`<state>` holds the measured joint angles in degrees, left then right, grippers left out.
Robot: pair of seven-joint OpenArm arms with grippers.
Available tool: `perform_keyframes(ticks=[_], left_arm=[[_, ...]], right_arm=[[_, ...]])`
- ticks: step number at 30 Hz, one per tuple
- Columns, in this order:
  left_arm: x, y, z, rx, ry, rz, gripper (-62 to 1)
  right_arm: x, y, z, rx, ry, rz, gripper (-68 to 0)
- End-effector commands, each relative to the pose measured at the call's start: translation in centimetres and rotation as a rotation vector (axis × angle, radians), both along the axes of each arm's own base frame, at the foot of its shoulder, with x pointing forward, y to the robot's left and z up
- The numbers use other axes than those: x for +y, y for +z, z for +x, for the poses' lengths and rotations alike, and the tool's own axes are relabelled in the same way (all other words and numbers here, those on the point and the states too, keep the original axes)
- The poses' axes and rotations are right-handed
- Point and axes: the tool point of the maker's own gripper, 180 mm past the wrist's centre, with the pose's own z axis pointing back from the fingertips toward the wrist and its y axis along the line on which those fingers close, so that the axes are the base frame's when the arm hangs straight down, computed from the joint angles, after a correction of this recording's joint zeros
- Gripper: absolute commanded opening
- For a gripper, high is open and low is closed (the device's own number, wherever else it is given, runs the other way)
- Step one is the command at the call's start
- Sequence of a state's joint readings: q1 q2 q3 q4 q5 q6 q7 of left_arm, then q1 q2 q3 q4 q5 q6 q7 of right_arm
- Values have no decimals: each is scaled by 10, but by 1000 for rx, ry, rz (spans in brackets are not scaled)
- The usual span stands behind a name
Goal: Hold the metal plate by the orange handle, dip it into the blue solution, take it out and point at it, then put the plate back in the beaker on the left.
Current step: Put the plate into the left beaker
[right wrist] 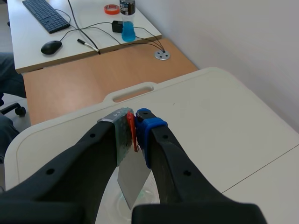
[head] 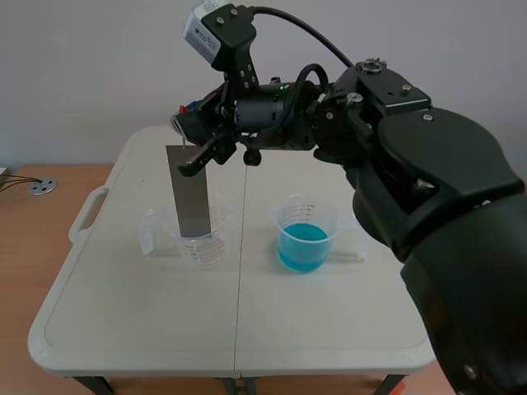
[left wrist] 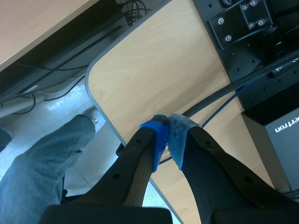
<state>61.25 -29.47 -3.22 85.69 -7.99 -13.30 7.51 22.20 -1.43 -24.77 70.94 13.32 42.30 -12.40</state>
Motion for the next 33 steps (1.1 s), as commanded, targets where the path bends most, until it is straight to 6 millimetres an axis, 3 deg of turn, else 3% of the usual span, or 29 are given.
perform_keyframes(ticks=[1, 22, 33], left_arm=[[-5, 0, -5, 7, 20, -16, -593], [3, -12, -13, 34, 67, 1, -593], [4, -13, -15, 39, 68, 3, -593]], right_arm=[[3, 15, 3, -29, 12, 39, -662], [4, -19, 4, 79, -3, 106, -662], [4, -20, 4, 82, -3, 104, -662]])
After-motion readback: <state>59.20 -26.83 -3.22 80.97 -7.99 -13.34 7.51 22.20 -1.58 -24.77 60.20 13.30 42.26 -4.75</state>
